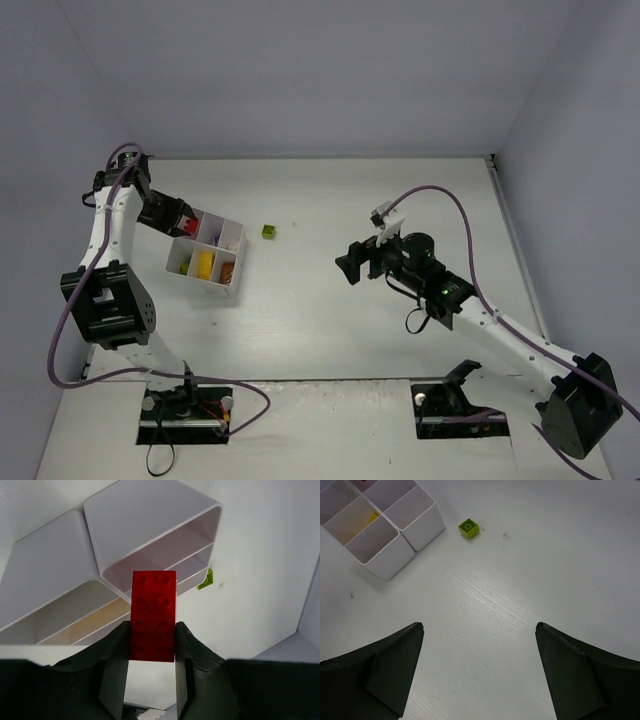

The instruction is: Sort the legos into containers by color

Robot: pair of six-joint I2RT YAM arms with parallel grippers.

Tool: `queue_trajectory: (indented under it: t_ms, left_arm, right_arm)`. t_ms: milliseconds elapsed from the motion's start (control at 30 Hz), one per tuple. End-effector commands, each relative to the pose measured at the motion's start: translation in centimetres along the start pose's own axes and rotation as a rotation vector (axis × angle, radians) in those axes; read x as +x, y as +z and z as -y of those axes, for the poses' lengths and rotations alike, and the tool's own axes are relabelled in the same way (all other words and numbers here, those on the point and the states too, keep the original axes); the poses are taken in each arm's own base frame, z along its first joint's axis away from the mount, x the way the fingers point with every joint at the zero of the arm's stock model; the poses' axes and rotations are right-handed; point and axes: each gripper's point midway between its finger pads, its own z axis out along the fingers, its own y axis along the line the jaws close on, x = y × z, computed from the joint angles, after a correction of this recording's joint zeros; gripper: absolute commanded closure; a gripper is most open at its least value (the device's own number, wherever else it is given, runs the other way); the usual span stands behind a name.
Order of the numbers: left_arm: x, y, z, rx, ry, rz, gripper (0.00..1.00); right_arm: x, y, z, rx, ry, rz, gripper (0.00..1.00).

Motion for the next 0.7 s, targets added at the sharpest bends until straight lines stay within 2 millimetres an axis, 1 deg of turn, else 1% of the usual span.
queue_trajectory:
  t_ms: [0,67,133,167,200,267,333,367,467,500,667]
  left_arm:
    - [-0.8,-1.1,0.9,0.033,0.004,0.014,0.92]
    - [-1.0,-1.0,1.0,0.033,0.001,0.015,0.89]
    - [-1.1,-0.8,1.1,0.036,-0.002,0.008,0.82]
    - [-1.3,-0.8,1.1,0.033,-0.004,0.009,0.81]
    - [-1.4,-0.9,1.2,0.035,-0.003,0.016,0.76]
    - [-1.7,-1.0,1.2,0.042,-0.006,0.025,0.71]
    - [-1.8,-1.0,1.2,0.045,-0.015,0.024,0.70]
    - [-1.7,-1.0,1.3,0.048,-0.014,0.022,0.65]
    - [-1.9,-1.0,1.4,0.053,-0.018,0.024,0.62]
    - [-1.9,-1.1,1.3,0.055,-0.020,0.025,0.59]
    - [-1.9,-1.2,1.4,0.071,-0.038,0.009,0.55]
  right_arm:
    - [-2.8,-0.2,0.3,0.012,-0.005,0.100,0.09]
    - [-2.7,-0.2,0.3,0.013,-0.003,0.097,0.09]
    - [-2.6,-0.2,0.4,0.014,-0.002,0.096,0.09]
    - [-2.5,-0.2,0.4,0.012,-0.004,0.094,0.09]
    - [-2.5,-0.1,0.4,0.011,-0.003,0.090,0.09]
    - [-2.5,-0.1,0.5,0.012,-0.003,0.091,0.09]
    - [-2.4,-0.1,0.5,0.012,-0.003,0.089,0.09]
    - [-2.3,-0.1,0.5,0.011,-0.001,0.087,0.09]
    - [-2.3,0.0,0.5,0.010,-0.002,0.087,0.09]
    - [-2.2,0.0,0.5,0.010,-0.002,0.083,0.09]
    - [-2.1,0.1,0.4,0.005,-0.001,0.079,0.09]
